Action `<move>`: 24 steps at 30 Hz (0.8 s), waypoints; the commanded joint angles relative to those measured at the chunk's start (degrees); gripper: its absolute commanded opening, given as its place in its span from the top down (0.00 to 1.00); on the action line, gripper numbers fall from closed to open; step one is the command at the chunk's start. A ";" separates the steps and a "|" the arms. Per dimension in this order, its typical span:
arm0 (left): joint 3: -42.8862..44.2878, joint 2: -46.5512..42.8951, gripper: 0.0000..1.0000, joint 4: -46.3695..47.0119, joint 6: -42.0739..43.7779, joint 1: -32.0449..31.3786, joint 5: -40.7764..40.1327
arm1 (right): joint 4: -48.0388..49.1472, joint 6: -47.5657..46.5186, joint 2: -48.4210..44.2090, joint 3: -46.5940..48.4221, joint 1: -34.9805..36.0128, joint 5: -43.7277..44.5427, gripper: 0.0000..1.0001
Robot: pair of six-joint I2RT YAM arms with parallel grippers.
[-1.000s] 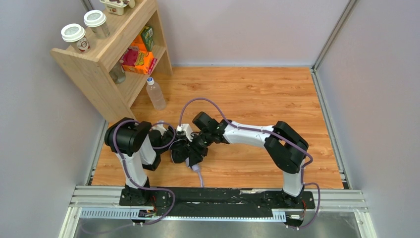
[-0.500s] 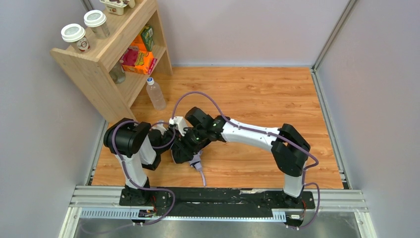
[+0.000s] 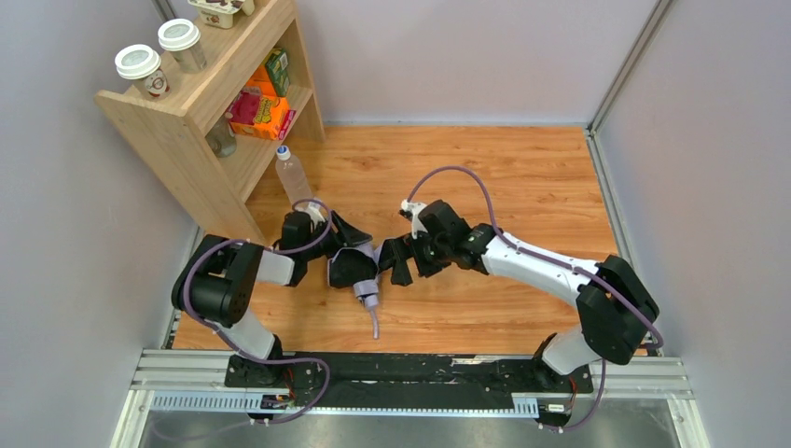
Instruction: Put away the umbrella
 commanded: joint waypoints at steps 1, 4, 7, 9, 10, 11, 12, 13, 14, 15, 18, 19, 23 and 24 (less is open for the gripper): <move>7.52 -8.84 0.30 -23.53 14.92 -0.13 -1.68 | 4.60 3.87 -3.97 -4.53 -0.24 0.99 0.08; 10.69 -12.99 0.30 -36.37 21.35 -0.13 -4.42 | 5.40 4.40 -4.06 -5.24 -0.42 0.72 0.08; 13.77 -15.88 0.29 -45.81 26.80 0.13 -7.48 | 6.72 4.75 -3.62 -5.50 -0.42 1.07 0.08; 13.08 -20.45 0.28 -48.81 27.69 0.13 -9.95 | 6.72 5.02 -3.18 -5.24 -0.42 1.60 0.08; 12.55 -24.56 0.28 -50.38 28.13 0.13 -10.74 | 6.72 5.28 -3.18 -5.15 -0.42 2.30 0.08; 12.55 -26.43 0.27 -51.27 28.48 0.13 -10.93 | 6.90 5.11 -3.10 -5.15 -0.51 2.39 0.08; 13.07 -30.71 0.28 -54.41 28.83 0.13 -12.58 | 7.16 5.02 -3.01 -5.24 -0.51 2.74 0.07; 13.68 -32.75 0.27 -56.62 29.36 0.22 -13.38 | 7.25 5.10 -2.75 -4.98 -0.51 3.44 0.07; 14.38 -37.38 0.27 -59.08 29.88 0.13 -14.00 | 7.34 5.36 -2.22 -4.54 -0.51 4.06 0.07; 15.17 -41.78 0.27 -61.10 30.15 0.13 -14.26 | 7.86 5.45 -1.43 -4.01 -0.60 3.98 0.07; 17.55 -48.58 0.26 -66.56 31.03 0.22 -14.88 | 8.57 8.08 1.99 -1.12 -0.07 2.84 0.06; 18.77 -50.77 0.26 -69.53 31.03 0.13 -14.97 | 8.57 8.79 3.13 -0.06 0.54 2.83 0.01; 21.50 -57.10 0.27 -76.04 30.42 0.13 -15.50 | 9.27 12.91 7.35 3.45 4.75 8.35 0.00; 21.86 -57.99 0.27 -76.93 30.24 0.13 -15.93 | 8.58 13.36 8.15 4.68 5.55 10.55 0.00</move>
